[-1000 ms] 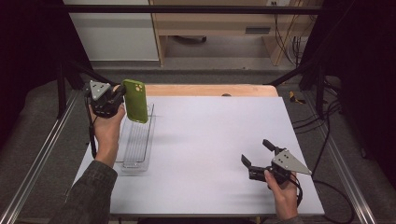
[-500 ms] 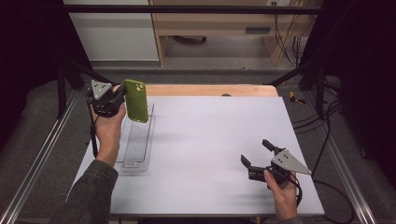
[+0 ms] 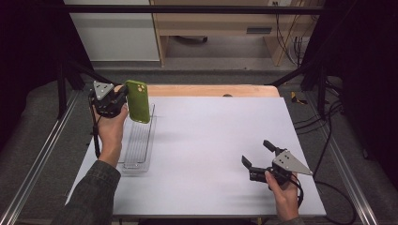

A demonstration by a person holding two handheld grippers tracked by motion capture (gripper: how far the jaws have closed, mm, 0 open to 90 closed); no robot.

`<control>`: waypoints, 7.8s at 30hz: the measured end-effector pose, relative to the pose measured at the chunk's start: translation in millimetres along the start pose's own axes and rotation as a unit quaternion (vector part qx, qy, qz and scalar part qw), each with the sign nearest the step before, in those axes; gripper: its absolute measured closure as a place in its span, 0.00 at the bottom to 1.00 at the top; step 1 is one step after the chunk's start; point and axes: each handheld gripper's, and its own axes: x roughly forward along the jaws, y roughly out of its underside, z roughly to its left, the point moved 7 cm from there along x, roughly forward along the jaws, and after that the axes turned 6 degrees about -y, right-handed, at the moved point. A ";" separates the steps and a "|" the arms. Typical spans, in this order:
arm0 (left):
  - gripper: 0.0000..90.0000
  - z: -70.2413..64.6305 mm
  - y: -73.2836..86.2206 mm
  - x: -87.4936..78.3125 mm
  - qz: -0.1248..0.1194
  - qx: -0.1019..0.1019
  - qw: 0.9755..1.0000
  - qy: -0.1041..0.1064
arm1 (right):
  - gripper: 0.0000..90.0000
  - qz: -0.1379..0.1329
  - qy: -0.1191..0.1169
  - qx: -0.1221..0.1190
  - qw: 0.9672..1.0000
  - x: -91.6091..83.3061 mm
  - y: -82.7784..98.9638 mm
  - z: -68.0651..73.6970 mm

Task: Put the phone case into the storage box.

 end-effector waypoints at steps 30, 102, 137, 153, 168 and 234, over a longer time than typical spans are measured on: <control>0.97 7.7 5.5 5.8 0.007 -0.005 1.000 -0.012 | 0.03 -0.002 0.002 0.001 1.000 -0.5 -0.2 -0.7; 0.97 15.0 21.0 42.8 0.026 -0.016 0.998 -0.046 | 0.03 -0.001 0.001 0.001 1.000 -0.2 1.4 -0.9; 0.97 15.1 25.4 54.8 0.034 -0.015 0.998 -0.060 | 0.03 0.000 -0.002 0.002 1.000 0.5 2.1 0.3; 0.97 16.9 28.7 57.8 0.040 -0.024 0.997 -0.065 | 0.03 -0.001 -0.001 0.004 1.000 -0.7 1.8 -0.2; 0.97 13.3 36.4 66.8 0.049 -0.024 0.997 -0.061 | 0.03 0.003 0.001 0.001 1.000 0.3 3.9 -1.5; 0.97 6.4 42.0 74.0 0.068 -0.015 0.995 -0.078 | 0.03 0.003 0.002 0.002 1.000 0.6 3.5 -0.7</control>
